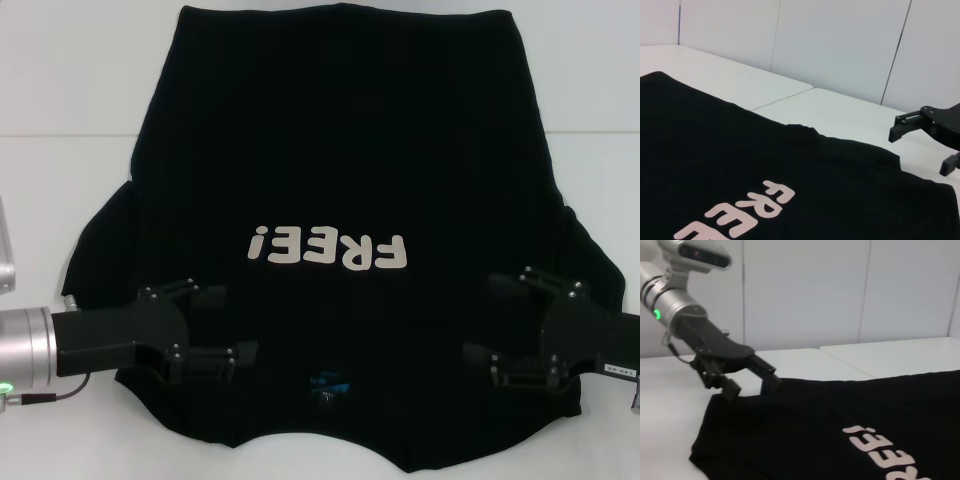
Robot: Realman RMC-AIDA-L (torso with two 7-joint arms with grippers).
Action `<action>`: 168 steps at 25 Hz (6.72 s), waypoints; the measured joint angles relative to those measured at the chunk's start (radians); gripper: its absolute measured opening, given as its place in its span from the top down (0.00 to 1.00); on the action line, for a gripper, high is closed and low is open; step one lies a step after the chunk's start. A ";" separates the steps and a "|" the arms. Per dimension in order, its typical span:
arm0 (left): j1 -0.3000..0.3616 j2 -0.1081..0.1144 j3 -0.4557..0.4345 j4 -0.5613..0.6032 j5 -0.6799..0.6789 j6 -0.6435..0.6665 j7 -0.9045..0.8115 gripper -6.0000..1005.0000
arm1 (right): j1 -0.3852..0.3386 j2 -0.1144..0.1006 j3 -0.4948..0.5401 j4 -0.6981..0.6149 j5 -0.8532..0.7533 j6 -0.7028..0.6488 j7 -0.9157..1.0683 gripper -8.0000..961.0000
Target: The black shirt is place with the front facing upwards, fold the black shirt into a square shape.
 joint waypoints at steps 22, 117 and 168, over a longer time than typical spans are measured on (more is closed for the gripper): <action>-0.016 0.007 -0.088 0.003 -0.009 -0.009 -0.219 0.07 | 0.000 0.002 0.001 0.001 0.006 0.011 0.010 0.02; -0.109 0.138 0.053 -0.057 0.212 -0.530 -1.048 0.84 | 0.009 0.002 0.018 0.026 0.002 0.018 0.023 0.02; -0.171 0.105 -0.069 0.120 0.301 -0.290 -1.118 0.99 | 0.011 0.003 0.013 0.029 0.001 0.015 0.023 0.02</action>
